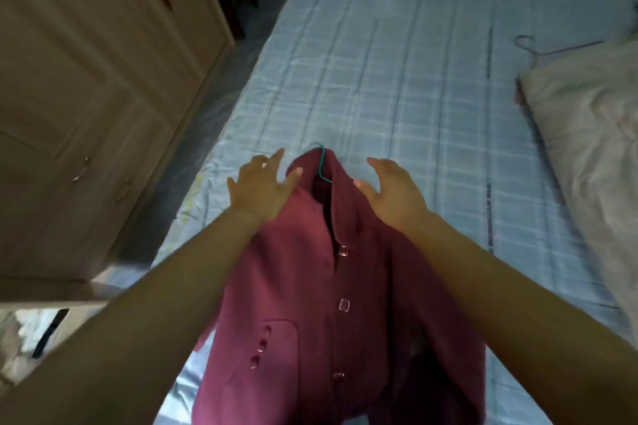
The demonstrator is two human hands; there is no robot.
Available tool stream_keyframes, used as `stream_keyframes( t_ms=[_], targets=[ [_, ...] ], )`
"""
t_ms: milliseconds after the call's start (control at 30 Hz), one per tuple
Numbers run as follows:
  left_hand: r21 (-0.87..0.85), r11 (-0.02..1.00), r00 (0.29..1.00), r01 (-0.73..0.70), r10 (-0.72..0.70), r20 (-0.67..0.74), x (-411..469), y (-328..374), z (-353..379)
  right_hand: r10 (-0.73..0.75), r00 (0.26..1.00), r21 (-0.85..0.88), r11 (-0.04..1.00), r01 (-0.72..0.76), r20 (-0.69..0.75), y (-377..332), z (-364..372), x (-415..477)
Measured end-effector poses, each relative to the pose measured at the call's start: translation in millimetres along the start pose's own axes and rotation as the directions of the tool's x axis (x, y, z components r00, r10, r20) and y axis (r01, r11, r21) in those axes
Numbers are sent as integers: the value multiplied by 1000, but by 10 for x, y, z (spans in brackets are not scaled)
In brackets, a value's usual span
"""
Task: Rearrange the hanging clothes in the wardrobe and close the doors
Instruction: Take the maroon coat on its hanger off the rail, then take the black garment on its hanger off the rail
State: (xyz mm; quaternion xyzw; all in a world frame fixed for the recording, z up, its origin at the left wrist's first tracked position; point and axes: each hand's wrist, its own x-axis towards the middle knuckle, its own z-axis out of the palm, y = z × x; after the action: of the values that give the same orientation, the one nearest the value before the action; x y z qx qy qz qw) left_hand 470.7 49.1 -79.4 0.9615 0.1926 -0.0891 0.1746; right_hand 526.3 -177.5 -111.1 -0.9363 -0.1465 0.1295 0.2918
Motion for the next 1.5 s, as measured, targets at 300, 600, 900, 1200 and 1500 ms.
stream_keyframes(
  t_ms=[300,600,900,1200,1500],
  targets=[
    [-89,994,998,65,-64,7,-2030,-646,544,-43,980,-153,986,74,194,-340,442,-1642],
    [-154,974,982,165,-177,-72,-2926,-1359,226,-224,927,-187,939,288,302,-1198,1027,-2388],
    [-247,936,907,250,-316,-279,-4003,-3255,-463,-533,806,-94,816,570,259,-3292,2046,-2929],
    [-196,852,714,485,-515,-475,-5447,-4983,-1416,-801,506,59,550,833,321,-5471,3075,-3821],
    [-172,709,454,684,-598,-660,-6257,-6282,-2651,-968,143,187,182,965,205,-7641,3544,-4252]
  ],
)
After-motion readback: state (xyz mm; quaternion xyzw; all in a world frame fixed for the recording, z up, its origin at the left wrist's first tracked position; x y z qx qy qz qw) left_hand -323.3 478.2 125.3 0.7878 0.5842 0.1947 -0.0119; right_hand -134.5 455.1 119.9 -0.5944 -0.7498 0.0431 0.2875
